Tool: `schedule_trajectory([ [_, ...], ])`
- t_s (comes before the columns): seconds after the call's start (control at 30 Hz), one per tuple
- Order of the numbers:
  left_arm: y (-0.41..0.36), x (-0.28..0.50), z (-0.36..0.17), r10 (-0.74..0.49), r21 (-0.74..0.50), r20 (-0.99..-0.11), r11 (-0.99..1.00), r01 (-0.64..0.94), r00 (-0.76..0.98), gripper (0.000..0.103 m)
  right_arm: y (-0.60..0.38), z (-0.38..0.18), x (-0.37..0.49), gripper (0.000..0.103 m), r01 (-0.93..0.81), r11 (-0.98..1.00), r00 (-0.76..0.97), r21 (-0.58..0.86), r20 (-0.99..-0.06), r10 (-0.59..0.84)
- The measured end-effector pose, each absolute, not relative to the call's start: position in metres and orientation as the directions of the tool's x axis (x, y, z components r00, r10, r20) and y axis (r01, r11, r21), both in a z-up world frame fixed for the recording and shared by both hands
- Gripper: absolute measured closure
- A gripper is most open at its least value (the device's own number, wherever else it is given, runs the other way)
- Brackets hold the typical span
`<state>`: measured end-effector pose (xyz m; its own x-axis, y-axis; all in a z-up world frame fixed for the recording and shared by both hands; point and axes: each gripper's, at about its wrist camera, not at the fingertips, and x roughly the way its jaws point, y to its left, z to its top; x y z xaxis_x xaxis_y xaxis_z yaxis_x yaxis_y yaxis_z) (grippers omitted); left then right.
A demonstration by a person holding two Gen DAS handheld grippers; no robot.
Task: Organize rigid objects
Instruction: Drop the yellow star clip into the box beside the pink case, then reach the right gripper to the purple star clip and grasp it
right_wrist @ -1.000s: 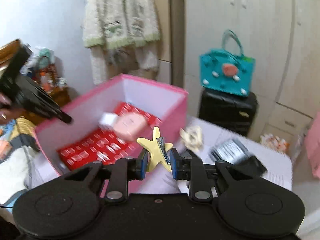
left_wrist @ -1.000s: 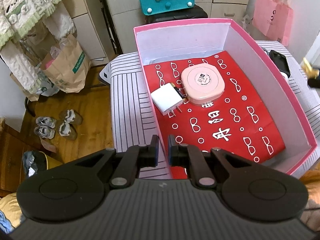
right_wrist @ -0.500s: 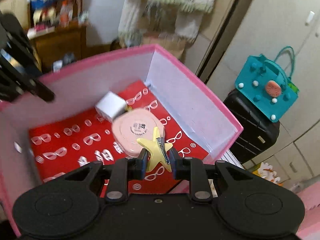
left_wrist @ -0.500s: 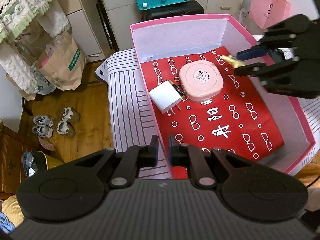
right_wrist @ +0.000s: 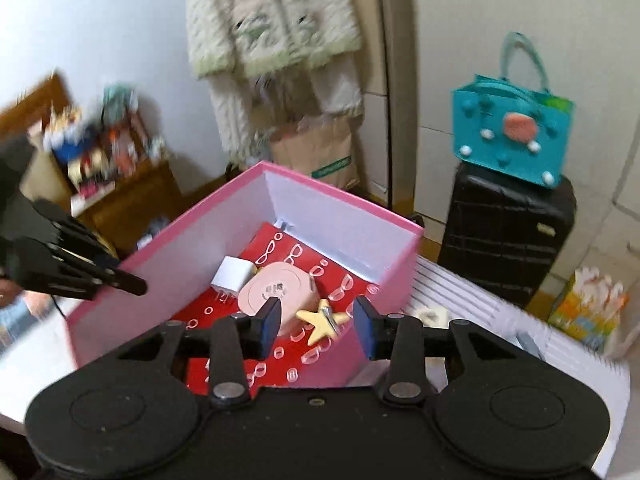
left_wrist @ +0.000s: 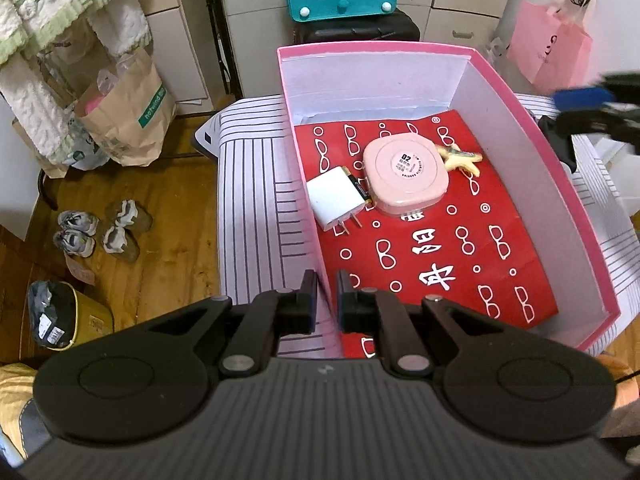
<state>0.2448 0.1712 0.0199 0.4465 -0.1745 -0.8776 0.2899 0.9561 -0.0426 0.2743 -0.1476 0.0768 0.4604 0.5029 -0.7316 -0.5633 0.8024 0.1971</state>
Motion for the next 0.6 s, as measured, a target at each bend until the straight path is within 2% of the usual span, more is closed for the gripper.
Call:
schedule_trajectory([
  [0.2, 0.167, 0.248, 0.016, -0.151, -0.035, -0.882, 0.966, 0.257, 0.447, 0.094, -0.202, 0.07, 0.239, 0.058, -0.473, 0.847, 0.447, 0.244, -0.762, 0.469],
  [0.47, 0.165, 0.248, 0.015, -0.126, -0.031, -0.884, 0.977, 0.212, 0.451, 0.094, -0.235, 0.01, 0.198, 0.057, -0.44, 0.876, 0.423, 0.196, -0.815, 0.395],
  [0.6, 0.163, 0.252, 0.015, -0.111, -0.027, -0.891, 0.981, 0.192, 0.44, 0.094, -0.239, -0.015, 0.194, 0.053, -0.46, 0.868, 0.394, 0.187, -0.833, 0.388],
])
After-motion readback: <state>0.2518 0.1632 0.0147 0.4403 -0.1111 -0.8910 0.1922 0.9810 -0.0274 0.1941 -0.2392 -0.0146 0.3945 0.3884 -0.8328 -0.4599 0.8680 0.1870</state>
